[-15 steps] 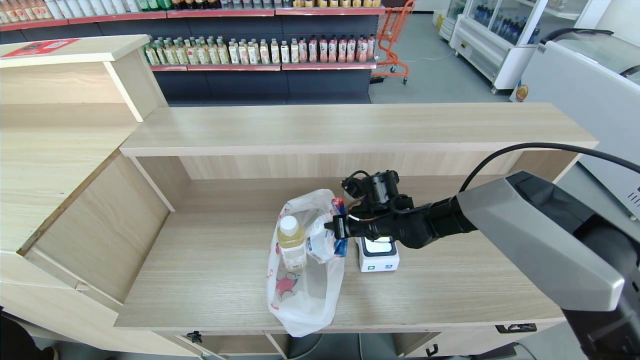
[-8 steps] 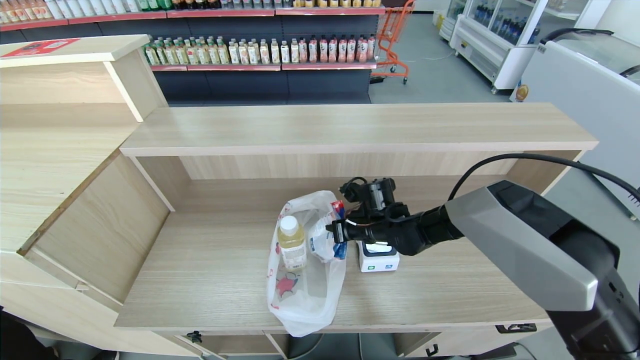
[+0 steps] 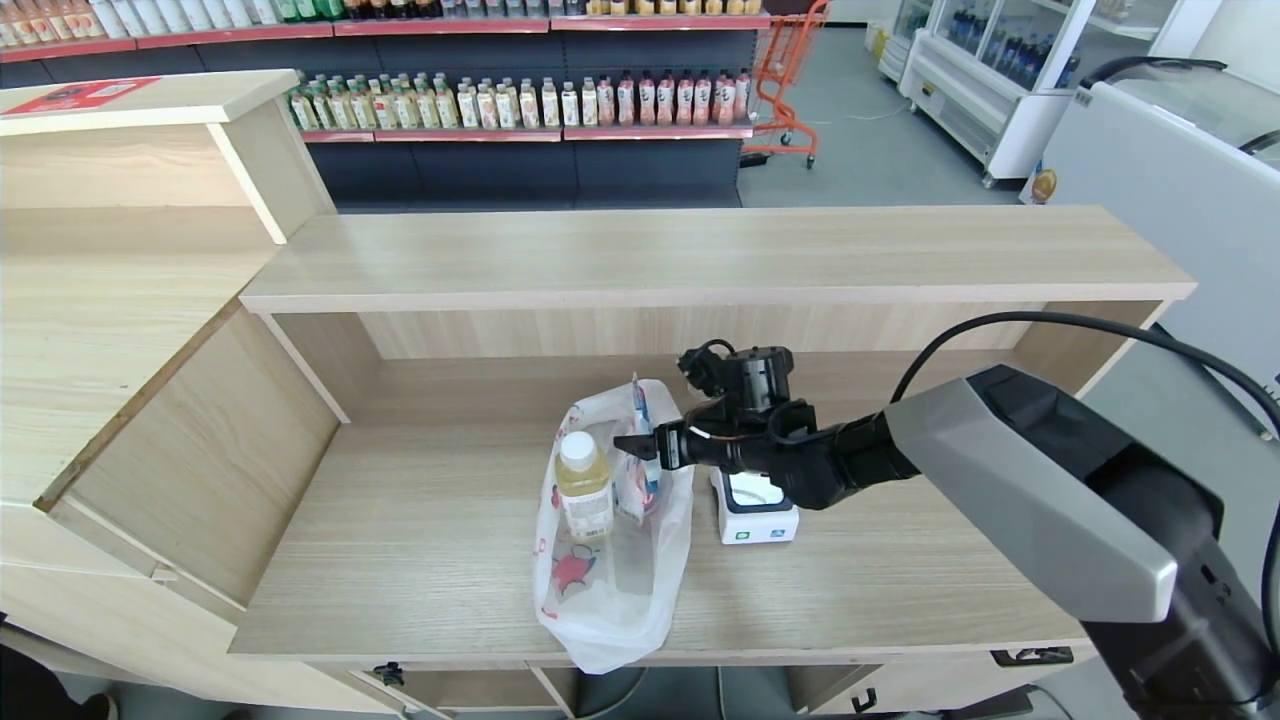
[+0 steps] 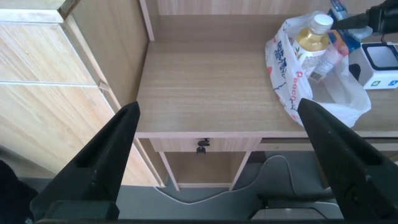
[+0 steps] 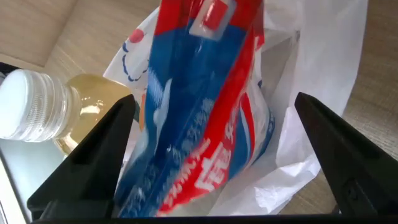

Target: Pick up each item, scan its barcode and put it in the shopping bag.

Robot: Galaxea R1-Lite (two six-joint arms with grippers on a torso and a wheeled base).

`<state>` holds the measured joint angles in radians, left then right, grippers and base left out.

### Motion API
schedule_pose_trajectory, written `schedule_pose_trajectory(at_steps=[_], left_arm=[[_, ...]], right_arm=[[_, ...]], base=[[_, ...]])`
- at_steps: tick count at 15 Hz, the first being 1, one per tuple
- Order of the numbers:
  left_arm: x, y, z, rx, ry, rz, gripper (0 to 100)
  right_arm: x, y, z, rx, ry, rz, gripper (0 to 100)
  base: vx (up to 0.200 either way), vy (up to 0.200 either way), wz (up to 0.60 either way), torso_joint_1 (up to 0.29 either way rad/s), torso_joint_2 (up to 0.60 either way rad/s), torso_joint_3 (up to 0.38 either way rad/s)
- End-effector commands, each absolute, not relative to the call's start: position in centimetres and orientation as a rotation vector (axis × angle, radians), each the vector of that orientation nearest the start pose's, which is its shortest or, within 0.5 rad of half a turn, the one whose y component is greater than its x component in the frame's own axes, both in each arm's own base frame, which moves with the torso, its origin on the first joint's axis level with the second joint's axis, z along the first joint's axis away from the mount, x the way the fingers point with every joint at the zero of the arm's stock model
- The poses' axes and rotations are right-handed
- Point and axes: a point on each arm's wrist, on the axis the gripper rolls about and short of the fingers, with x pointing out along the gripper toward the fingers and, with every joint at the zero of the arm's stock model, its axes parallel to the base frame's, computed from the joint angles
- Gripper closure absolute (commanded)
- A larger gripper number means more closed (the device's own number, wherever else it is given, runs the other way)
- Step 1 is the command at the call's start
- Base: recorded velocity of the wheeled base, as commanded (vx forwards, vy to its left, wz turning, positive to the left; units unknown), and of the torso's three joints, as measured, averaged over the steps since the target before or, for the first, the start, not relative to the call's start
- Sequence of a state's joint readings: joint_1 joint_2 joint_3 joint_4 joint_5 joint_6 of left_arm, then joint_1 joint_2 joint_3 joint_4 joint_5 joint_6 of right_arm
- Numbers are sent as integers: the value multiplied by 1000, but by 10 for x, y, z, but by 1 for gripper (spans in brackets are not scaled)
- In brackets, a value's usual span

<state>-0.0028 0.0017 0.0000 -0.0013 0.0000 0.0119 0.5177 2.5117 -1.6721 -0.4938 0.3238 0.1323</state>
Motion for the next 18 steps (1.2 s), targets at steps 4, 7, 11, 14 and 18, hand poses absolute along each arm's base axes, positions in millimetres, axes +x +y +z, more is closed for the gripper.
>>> schedule_pose_trajectory(at_steps=[4, 7, 11, 14, 18], left_arm=[[-23, 0, 76, 11, 0, -3, 0], [-23, 0, 76, 11, 0, -3, 0], [-23, 0, 76, 11, 0, -3, 0], [-23, 0, 76, 11, 0, -3, 0], [-23, 0, 76, 11, 0, -3, 0]], right_arm=[[443, 248, 97, 145, 312, 792, 0], [448, 221, 138, 221, 242, 740, 0], [441, 152, 188, 231, 187, 621, 0], [399, 78, 211, 114, 193, 484, 0], [274, 38, 219, 102, 237, 337, 0]], base=[[0, 0, 0, 0, 0, 0], [0, 0, 0, 0, 0, 0], [0, 0, 0, 0, 0, 0], [0, 0, 0, 0, 0, 0], [0, 0, 0, 0, 0, 0]])
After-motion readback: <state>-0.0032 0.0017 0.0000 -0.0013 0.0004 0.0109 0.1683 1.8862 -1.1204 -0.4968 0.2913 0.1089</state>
